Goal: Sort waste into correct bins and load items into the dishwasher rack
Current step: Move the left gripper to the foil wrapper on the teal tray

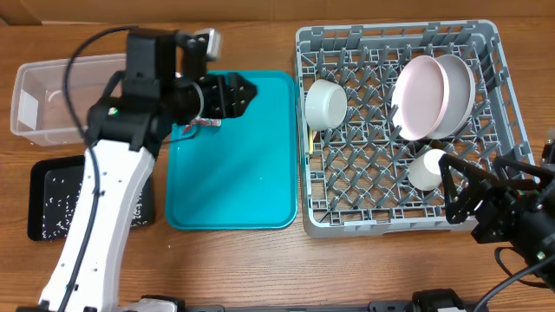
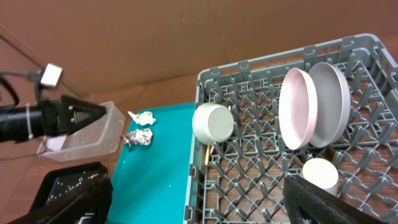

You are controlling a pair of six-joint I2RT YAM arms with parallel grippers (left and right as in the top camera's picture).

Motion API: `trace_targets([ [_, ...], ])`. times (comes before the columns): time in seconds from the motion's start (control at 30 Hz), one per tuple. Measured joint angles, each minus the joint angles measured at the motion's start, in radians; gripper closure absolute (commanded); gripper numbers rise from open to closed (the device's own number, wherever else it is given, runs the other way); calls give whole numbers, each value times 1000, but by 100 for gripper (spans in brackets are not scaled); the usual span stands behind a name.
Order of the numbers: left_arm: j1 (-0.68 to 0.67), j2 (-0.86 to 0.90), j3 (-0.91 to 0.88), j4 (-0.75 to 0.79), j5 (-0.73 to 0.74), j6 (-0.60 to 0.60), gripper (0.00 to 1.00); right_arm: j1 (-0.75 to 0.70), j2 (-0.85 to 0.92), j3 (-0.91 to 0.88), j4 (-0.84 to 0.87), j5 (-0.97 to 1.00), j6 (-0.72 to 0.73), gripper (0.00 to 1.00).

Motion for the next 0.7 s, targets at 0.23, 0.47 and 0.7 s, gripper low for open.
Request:
trace_targets([
  [0.23, 103, -14, -4, -224, -285, -6, 31, 0, 0, 0, 2, 0, 1, 1],
  [0.47, 125, -25, -6, -385, -388, -6, 0, 0, 0, 0, -1, 0, 0, 0],
  [0.7, 125, -112, -6, -398, -484, -5, 0, 0, 0, 0, 6, 0, 0, 0],
])
